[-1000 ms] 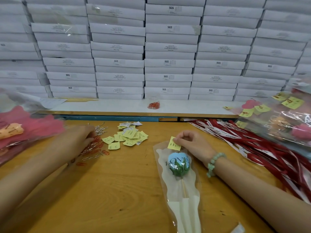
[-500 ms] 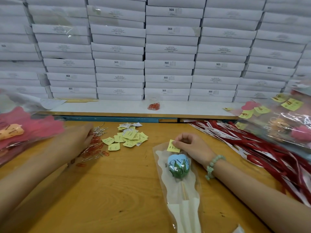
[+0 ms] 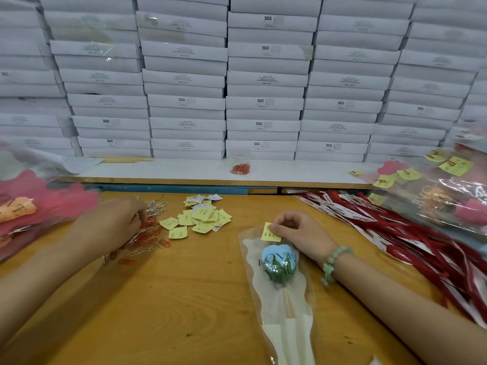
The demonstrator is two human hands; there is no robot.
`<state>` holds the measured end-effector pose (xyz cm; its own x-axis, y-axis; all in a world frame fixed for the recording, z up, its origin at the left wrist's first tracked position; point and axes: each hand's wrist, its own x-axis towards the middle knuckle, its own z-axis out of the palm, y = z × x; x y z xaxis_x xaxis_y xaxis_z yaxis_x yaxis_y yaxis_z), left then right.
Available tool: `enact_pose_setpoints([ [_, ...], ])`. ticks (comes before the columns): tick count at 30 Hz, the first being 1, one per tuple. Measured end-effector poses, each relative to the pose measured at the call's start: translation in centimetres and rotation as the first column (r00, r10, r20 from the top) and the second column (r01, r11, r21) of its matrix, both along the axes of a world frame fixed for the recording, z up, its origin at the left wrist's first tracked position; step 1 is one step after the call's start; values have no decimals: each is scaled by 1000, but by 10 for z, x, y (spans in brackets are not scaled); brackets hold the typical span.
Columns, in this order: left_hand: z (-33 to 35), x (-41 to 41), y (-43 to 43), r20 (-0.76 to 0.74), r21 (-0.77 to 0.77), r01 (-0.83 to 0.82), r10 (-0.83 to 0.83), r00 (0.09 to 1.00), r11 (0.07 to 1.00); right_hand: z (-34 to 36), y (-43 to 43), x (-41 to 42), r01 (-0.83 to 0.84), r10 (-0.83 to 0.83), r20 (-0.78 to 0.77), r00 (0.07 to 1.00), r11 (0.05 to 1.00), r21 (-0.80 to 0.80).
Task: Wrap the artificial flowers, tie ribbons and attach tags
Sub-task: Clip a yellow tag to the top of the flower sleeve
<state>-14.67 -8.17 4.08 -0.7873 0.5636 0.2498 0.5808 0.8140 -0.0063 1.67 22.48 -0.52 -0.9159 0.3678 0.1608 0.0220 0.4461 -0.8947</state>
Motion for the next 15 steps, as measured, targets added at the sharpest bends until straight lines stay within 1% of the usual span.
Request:
enact_pose_setpoints([
  [7,-2,-7,1,66,-32,-38,40,997,999,0,-1,1,0,0,5,1000,1000,-3],
  [9,-3,-9,0,112,28,-23,19,994,999,1,-1,1,2,-2,6,1000,1000,-1],
  [11,-3,-11,-1,176,121,-14,-8,984,993,1,-1,1,4,-4,5,1000,1000,0],
  [15,-1,-12,-5,256,287,-13,-64,965,958,0,-1,0,9,-9,13,1000,1000,3],
])
